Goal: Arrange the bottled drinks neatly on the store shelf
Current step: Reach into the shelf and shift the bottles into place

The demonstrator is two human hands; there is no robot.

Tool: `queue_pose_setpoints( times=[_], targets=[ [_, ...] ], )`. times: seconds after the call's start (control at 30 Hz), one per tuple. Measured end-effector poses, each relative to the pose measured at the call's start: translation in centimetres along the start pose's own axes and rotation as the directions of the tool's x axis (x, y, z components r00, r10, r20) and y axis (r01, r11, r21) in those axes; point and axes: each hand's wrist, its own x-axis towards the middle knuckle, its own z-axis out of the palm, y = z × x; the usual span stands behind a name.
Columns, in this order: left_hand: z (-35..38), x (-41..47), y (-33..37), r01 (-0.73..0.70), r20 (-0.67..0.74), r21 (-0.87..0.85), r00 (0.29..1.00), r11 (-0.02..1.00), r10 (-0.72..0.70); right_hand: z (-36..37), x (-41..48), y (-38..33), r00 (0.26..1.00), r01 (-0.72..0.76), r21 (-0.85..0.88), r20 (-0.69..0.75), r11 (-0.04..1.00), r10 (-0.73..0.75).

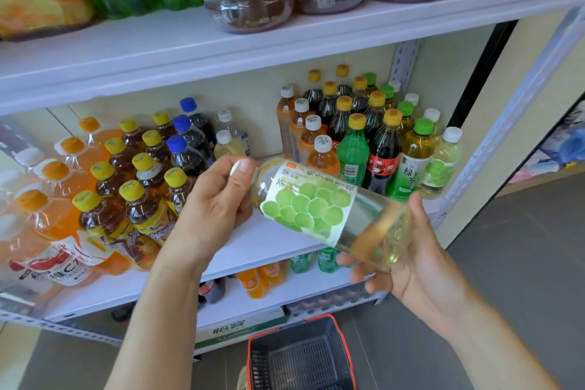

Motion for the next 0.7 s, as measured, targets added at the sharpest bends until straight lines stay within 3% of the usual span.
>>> queue_pose_setpoints(
  times=[0.1, 0.23, 0.43, 0.57, 0.7],
  targets=[
    [0.1, 0.2, -1.1, 0.076, -0.044, -0.064, 0.996, 0.995, -0.078, 0.4, 0.1, -0.9, 0.995, 0.103, 0.004, 0.000, 0.995, -0.103],
    [0.4, 0.3, -3.1, 0.225, -0.091, -0.161, 0.966, 0.961, -0.241, 0.8, -0.4, -2.2, 0.985, 0.160, -0.126, 0.078, 0.979, -0.151],
    [0.7, 0.1, -5.6, 0.495, 0.003, -0.227, 0.862, 0.839, -0.508, 1.4, 0.1, -2.6, 0.978, 0.201, -0.299, 0.006, 0.933, -0.209],
    [0.7, 0.1, -6.5, 0.527, 0.010, -0.228, 0.842, 0.819, -0.539, 1.5, 0.3, -2.4, 0.975, 0.202, -0.357, -0.018, 0.912, -0.223],
    [0.4, 0.2, -7.1, 0.471, -0.031, -0.266, 0.868, 0.841, -0.496, 1.5, 0.4, -2.2, 0.956, 0.247, -0.439, -0.038, 0.864, -0.292]
  ],
)
